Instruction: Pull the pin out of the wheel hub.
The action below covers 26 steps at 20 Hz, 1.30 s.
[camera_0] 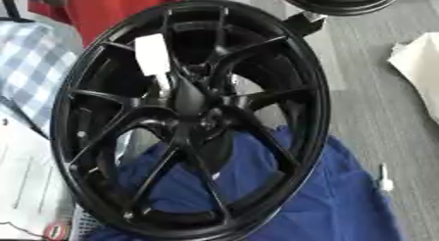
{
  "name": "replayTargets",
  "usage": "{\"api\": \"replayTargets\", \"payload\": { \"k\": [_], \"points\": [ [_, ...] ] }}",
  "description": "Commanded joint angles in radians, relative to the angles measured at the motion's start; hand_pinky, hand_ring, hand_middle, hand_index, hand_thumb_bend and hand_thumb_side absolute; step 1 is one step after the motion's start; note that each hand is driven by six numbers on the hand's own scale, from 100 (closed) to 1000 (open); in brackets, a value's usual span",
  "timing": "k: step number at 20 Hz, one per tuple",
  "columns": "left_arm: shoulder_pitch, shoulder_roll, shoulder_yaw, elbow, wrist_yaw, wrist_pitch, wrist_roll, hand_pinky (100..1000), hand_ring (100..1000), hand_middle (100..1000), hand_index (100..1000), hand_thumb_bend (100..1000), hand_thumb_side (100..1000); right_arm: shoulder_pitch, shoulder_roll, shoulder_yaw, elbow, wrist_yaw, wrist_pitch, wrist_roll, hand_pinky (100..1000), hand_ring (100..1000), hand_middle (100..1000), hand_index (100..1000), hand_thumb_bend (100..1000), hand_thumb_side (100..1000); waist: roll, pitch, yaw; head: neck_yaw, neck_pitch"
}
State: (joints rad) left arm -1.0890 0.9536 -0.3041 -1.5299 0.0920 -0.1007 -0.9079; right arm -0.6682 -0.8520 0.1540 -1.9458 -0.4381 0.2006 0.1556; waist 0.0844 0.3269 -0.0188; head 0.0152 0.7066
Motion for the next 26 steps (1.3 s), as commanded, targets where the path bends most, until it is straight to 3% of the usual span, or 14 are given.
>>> {"api": "replayTargets", "payload": {
  "k": [1,9,15,26],
  "points": [
    [0.018,0.080,0.011,-0.063,-0.015,0.066,0.001,878,861,812,866,610,429,-0.012,-0.036,-0.013,-0.002,0.005,-0.003,-0.001,881,786,742,794,100,443,-0.001,-0.032,0.001,-0.003,-0.005],
    [0.099,0.146,-0.001,-0.222,-0.039,0.241,0.001,875,856,807,870,603,437,-0.018,-0.038,-0.009,0.000,0.005,-0.001,0.003,880,784,742,793,100,442,0.005,-0.035,0.004,-0.004,-0.008],
    [0.129,0.164,-0.021,-0.258,-0.052,0.352,0.041,867,846,796,870,602,459,-0.022,-0.036,-0.005,0.002,0.007,0.000,0.005,879,783,742,793,100,443,0.007,-0.036,0.001,0.001,-0.010],
    [0.129,0.145,-0.096,-0.262,-0.048,0.476,0.144,857,837,783,868,622,448,-0.026,-0.031,-0.004,0.006,0.008,0.002,0.003,878,780,741,791,100,446,0.006,-0.032,0.000,0.013,-0.005]
  ]
}}
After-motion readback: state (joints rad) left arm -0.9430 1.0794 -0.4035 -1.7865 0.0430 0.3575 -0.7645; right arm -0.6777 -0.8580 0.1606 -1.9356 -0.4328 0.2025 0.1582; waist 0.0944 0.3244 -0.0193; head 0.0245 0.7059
